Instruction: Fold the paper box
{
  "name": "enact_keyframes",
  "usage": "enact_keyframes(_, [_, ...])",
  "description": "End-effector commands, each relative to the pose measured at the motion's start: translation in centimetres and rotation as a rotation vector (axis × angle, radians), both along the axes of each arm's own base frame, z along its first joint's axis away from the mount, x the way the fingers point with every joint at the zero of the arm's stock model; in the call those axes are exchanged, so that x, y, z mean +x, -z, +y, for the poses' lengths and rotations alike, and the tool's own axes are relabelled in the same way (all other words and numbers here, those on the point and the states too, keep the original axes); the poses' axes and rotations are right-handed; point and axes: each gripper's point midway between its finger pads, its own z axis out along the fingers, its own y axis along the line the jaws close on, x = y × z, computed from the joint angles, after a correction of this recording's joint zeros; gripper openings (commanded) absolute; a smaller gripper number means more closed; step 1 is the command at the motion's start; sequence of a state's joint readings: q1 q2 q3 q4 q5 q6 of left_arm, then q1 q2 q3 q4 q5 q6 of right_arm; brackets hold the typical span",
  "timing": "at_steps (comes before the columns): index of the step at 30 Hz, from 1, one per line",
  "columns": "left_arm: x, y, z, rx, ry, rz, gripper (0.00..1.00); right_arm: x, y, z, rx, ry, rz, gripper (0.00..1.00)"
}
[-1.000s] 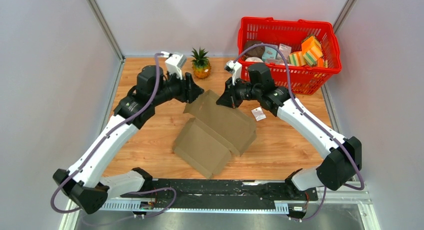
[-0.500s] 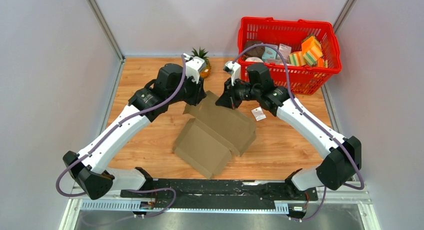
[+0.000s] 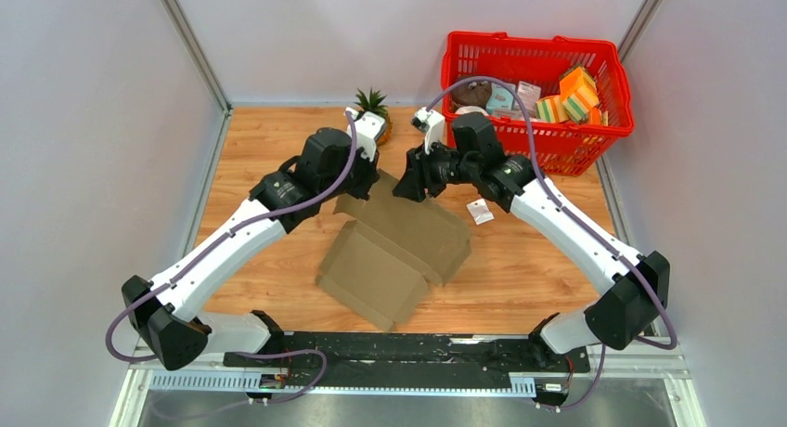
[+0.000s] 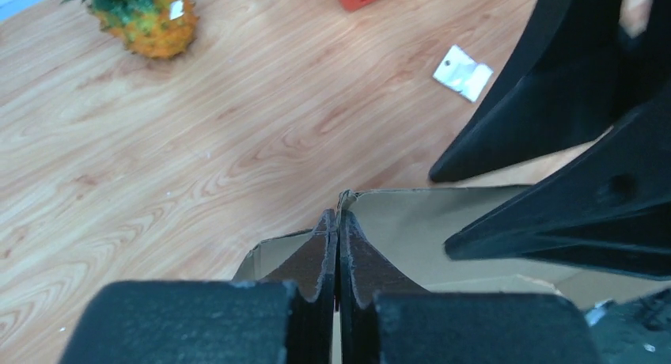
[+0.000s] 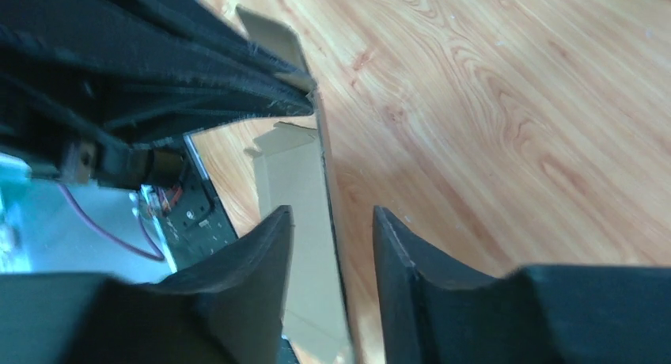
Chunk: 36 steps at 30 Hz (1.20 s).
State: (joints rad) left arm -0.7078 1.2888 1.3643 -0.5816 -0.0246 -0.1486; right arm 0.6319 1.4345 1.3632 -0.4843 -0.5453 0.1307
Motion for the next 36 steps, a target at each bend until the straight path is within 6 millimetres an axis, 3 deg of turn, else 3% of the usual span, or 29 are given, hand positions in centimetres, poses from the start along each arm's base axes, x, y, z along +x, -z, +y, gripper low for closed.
enact_keyframes(1, [1.5, -0.7, 1.5, -0.063, -0.141, -0.100, 0.00, 1.6, -1.9, -0.9, -0.016, 0.194, 0.082, 0.54])
enact_keyframes(3, [1.4, -0.1, 2.0, -0.089, -0.182, -0.098, 0.00, 2.0, -2.8, -1.3, -0.002, 0.265, 0.106, 0.65])
enact_keyframes(4, [1.6, -0.2, 2.0, -0.108, -0.195, -0.106, 0.00, 2.0, -2.6, -1.8, -0.008, 0.327, 0.163, 0.76])
enact_keyframes(6, [1.7, 0.3, 2.5, -0.114, -0.232, -0.103, 0.00, 3.5, -2.6, -3.4, -0.032, 0.491, 0.182, 0.82])
enact_keyframes(9, [1.8, 0.8, 3.2, -0.134, -0.284, -0.107, 0.00, 4.0, -3.6, -4.8, -0.013, 0.677, 0.281, 0.86])
enact_keyframes(13, [1.7, 0.8, 4.1, -0.160, -0.326, -0.133, 0.00, 2.3, -4.5, -2.9, 0.199, 0.693, 0.489, 0.85])
enact_keyframes(15, [1.5, 1.2, 4.4, -0.161, -0.336, -0.136, 0.00, 1.3, -4.5, -1.9, 0.359, 0.734, 0.698, 0.84])
enact_keyframes(16, [1.5, 1.1, 4.6, -0.169, -0.339, -0.142, 0.00, 1.1, -7.0, -1.3, 0.496, 0.689, 0.708, 0.82])
enact_keyframes(17, [1.4, 1.2, 4.6, -0.172, -0.341, -0.144, 0.00, 0.5, -4.9, -0.9, 0.528, 0.717, 0.861, 0.81])
enact_keyframes(21, [1.3, 1.7, 5.0, -0.174, -0.353, -0.145, 0.00, 0.7, -5.3, -1.3, 0.550, 0.794, 0.939, 0.79])
enact_keyframes(26, [1.1, 2.0, 5.5, -0.170, -0.369, -0.150, 0.00, 0.5, -2.6, -2.1, 0.532, 0.938, 1.073, 0.81])
enact_keyframes(27, [1.1, 2.0, 5.4, -0.175, -0.367, -0.150, 0.00, 0.3, -0.5, -2.2, 0.516, 0.974, 1.121, 0.83])
enact_keyframes(28, [1.0, 1.7, 5.4, -0.187, -0.363, -0.157, 0.00, 0.7, -0.5, -2.1, 0.583, 0.994, 1.181, 0.89])
enact_keyframes(29, [0.9, 1.7, 5.5, -0.190, -0.363, -0.157, 0.00, 0.8, -0.2, -2.1, 0.612, 1.001, 1.206, 0.89])
enact_keyframes(36, [0.5, 1.3, 5.3, -0.231, -0.355, -0.162, 0.00, 2.0, 0.8, -1.2, 0.589, 1.089, 1.293, 0.72])
